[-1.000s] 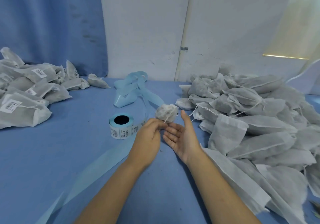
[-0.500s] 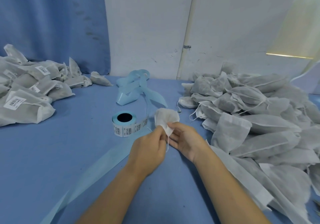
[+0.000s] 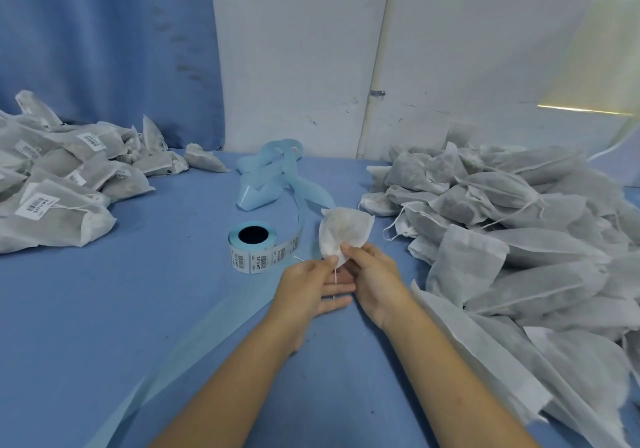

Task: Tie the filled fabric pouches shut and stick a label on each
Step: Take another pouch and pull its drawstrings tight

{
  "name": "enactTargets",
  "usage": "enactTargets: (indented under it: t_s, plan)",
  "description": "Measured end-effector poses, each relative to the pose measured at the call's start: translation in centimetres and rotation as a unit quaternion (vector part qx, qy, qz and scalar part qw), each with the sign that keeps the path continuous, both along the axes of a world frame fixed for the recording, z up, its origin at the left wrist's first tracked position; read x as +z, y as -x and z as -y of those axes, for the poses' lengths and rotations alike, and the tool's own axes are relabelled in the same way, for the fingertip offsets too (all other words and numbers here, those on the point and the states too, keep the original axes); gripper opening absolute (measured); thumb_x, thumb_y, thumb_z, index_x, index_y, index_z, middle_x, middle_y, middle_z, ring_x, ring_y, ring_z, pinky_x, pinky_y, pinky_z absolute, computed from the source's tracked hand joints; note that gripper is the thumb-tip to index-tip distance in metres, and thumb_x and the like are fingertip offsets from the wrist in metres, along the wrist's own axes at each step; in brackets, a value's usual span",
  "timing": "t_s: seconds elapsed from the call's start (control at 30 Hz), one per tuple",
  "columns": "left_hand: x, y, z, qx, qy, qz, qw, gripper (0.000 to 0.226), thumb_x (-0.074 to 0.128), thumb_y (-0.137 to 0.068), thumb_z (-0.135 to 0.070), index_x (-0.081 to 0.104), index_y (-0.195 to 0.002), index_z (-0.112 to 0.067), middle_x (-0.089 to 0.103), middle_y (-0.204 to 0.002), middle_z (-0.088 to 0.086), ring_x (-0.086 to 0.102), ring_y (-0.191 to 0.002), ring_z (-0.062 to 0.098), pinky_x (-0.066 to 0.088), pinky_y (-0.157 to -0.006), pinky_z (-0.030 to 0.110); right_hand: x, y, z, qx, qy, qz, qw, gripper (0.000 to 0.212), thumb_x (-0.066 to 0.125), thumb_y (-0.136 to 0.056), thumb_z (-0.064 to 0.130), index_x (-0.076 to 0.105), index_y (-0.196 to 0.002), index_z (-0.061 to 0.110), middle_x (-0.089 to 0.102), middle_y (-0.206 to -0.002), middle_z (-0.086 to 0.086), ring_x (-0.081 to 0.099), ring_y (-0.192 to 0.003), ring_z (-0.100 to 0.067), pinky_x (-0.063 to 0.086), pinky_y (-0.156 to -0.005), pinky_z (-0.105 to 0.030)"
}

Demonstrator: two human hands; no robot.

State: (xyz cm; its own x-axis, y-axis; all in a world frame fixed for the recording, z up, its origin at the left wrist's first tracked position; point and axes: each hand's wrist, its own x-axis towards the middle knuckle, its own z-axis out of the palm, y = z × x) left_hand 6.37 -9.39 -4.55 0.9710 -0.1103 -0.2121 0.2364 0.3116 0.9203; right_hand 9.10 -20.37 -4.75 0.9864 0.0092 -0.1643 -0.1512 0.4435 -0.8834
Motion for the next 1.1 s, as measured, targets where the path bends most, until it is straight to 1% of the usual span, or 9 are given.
enactTargets:
  t_s: [0.13,0.23,0.33,0.47,0.57,0.67,0.77,0.97,1.1]
  plan:
    - [-0.4,-0.3,-0.3,0.026,0.015,-0.006,1.000,0.016,0.057,-0.095,-0.012,0.064,-0.084,-0.003,0.070,-0.065,0.007,0.067,-0.059,0.013,0.054,-0.055,0.019,0.4,0.5,0.0,0.061,-0.005,-0.021,0.998,0.020,0.044,-0.099,0.004,0.056,-0.084,0.001,0.064,-0.066,-0.011,0.061,-0.057,-0.018,0.049,-0.049,-0.026]
    - [-0.4,-0.5,-0.5,0.030,0.066,-0.010,0.997,0.010,0.057,-0.094,-0.011,0.064,-0.089,-0.005,0.068,-0.063,0.004,0.066,-0.058,0.012,0.053,-0.055,0.019,0.6,0.6,-0.1,0.071,0.006,-0.036,0.997,0.030,0.042,-0.103,0.019,0.059,-0.093,-0.004,0.065,-0.060,-0.009,0.062,-0.052,-0.015,0.051,-0.052,-0.024]
    - [-0.5,-0.6,-0.6,0.050,0.090,-0.007,0.995,0.009,0.057,-0.094,-0.009,0.065,-0.098,-0.011,0.069,-0.064,0.002,0.064,-0.057,0.012,0.053,-0.055,0.020,0.6,0.3,0.0,0.077,0.063,-0.060,0.993,0.043,0.044,-0.101,0.035,0.065,-0.101,-0.002,0.070,-0.074,-0.012,0.067,-0.058,-0.015,0.053,-0.054,-0.023]
    - [-0.6,-0.7,-0.4,0.040,0.077,0.010,0.996,0.021,0.047,-0.094,0.000,0.063,-0.100,-0.013,0.061,-0.055,0.005,0.057,-0.048,0.014,0.047,-0.049,0.022,0.2,0.5,-0.3,0.080,0.137,-0.018,0.987,0.022,0.060,-0.091,0.022,0.071,-0.082,0.006,0.061,-0.066,-0.009,0.055,-0.061,-0.018,0.052,-0.059,-0.023]
    - [-0.6,-0.8,-0.3,0.037,0.044,0.017,0.998,0.026,0.044,-0.092,0.003,0.062,-0.105,-0.012,0.048,-0.047,0.001,0.044,-0.040,0.011,0.036,-0.044,0.020,0.0,0.8,-0.8,0.052,0.142,0.010,0.988,0.013,0.062,-0.087,0.008,0.070,-0.076,0.005,0.059,-0.058,-0.009,0.054,-0.053,-0.019,0.050,-0.059,-0.024]
    - [-0.5,-0.9,-0.3,0.038,-0.014,0.037,0.998,0.028,0.042,-0.092,0.003,0.065,-0.101,-0.010,0.037,-0.049,-0.004,0.029,-0.039,0.006,0.025,-0.039,0.016,0.1,0.6,-0.9,0.028,0.094,-0.017,0.995,0.010,0.062,-0.085,0.002,0.069,-0.078,0.002,0.068,-0.068,-0.010,0.065,-0.059,-0.019,0.055,-0.061,-0.023]
    - [-0.4,-0.9,-0.2,0.020,-0.109,0.074,0.991,0.025,0.042,-0.095,-0.002,0.064,-0.092,-0.014,0.044,-0.041,-0.015,0.034,-0.034,0.000,0.026,-0.036,0.011,0.3,0.2,-0.6,0.021,0.047,-0.060,0.997,0.016,0.058,-0.086,0.002,0.069,-0.075,0.004,0.072,-0.075,-0.008,0.068,-0.071,-0.017,0.058,-0.076,-0.027]
    - [-0.8,-0.8,0.6,0.021,-0.188,0.079,0.979,0.020,0.044,-0.092,-0.008,0.059,-0.096,-0.021,0.049,-0.062,-0.009,0.040,-0.036,-0.001,0.032,-0.045,0.016,0.7,0.1,-0.2,0.029,-0.052,-0.101,0.993,0.018,0.053,-0.089,0.001,0.065,-0.076,0.001,0.069,-0.068,-0.008,0.069,-0.062,-0.015,0.058,-0.061,-0.023]
    - [-1.4,-0.7,0.7,0.081,-0.281,0.144,0.945,0.024,0.047,-0.093,-0.009,0.057,-0.110,-0.023,0.057,-0.065,-0.006,0.048,-0.045,-0.001,0.036,-0.044,0.010,0.1,0.1,0.1,0.035,-0.090,-0.085,0.992,0.016,0.050,-0.092,0.006,0.062,-0.081,0.004,0.071,-0.075,-0.009,0.069,-0.074,-0.017,0.057,-0.074,-0.027]
